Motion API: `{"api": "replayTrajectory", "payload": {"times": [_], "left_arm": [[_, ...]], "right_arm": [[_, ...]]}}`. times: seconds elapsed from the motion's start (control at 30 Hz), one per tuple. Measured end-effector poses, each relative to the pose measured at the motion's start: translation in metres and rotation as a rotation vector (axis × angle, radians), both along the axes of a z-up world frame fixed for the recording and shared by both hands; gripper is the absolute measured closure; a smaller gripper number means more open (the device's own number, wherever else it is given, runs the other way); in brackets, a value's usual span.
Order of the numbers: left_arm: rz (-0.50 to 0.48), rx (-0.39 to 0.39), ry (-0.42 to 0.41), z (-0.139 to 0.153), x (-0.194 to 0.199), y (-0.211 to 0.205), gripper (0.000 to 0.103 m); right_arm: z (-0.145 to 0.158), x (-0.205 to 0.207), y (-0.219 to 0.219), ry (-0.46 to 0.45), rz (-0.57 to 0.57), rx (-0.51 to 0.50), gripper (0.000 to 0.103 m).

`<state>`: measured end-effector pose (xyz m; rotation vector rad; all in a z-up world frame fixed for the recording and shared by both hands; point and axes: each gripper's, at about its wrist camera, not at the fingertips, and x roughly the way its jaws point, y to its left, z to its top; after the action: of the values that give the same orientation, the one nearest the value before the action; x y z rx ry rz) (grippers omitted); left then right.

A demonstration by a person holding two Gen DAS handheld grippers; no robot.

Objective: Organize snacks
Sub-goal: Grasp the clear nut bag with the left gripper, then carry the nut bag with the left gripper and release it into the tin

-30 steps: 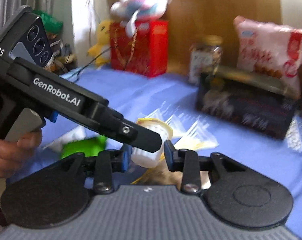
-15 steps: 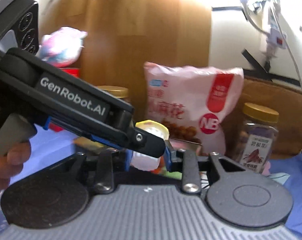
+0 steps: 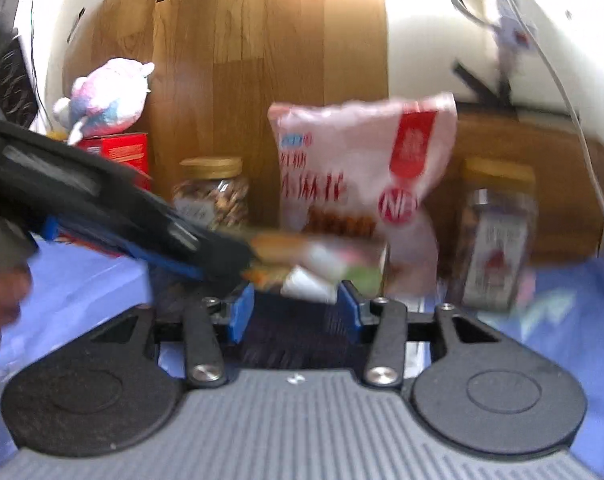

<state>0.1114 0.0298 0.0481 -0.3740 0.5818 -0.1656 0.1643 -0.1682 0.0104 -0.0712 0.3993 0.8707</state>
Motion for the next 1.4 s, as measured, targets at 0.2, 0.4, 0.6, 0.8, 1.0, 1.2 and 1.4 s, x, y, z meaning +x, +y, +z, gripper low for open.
{"api": "replayTrajectory", "payload": {"times": [0.2,0.4,0.6,0.8,1.0,1.2,1.4], "left_arm": [[0.028,-0.111,0.166,-0.048,-0.066,0.016,0.036],[0.063,-0.243,0.220,-0.079,-0.101,0.021,0.036],[0.033,-0.284,0.214,-0.084,-0.107,0.008,0.039],[0.035,-0.258,0.198,-0.082,-0.098,-0.006,0.046],[0.020,-0.214,0.138,-0.058,-0.086,-0.011,0.047],[0.018,-0.149,0.086,-0.025,-0.049,-0.004,0.047],[0.050,-0.079,0.042,0.001,0.015,0.003,0.047]], "right_arm": [[-0.038,-0.021,-0.049,0.464,0.114,0.104,0.054],[-0.046,-0.051,-0.044,0.554,0.170,0.125,0.054],[-0.037,-0.104,-0.022,0.370,0.255,0.002,0.054],[-0.036,-0.131,-0.007,0.140,0.212,-0.144,0.070],[-0.028,-0.115,-0.016,0.108,0.159,-0.088,0.073],[-0.013,-0.088,-0.009,0.031,0.135,-0.046,0.073],[0.005,-0.031,0.009,-0.046,0.097,-0.014,0.073]]}}
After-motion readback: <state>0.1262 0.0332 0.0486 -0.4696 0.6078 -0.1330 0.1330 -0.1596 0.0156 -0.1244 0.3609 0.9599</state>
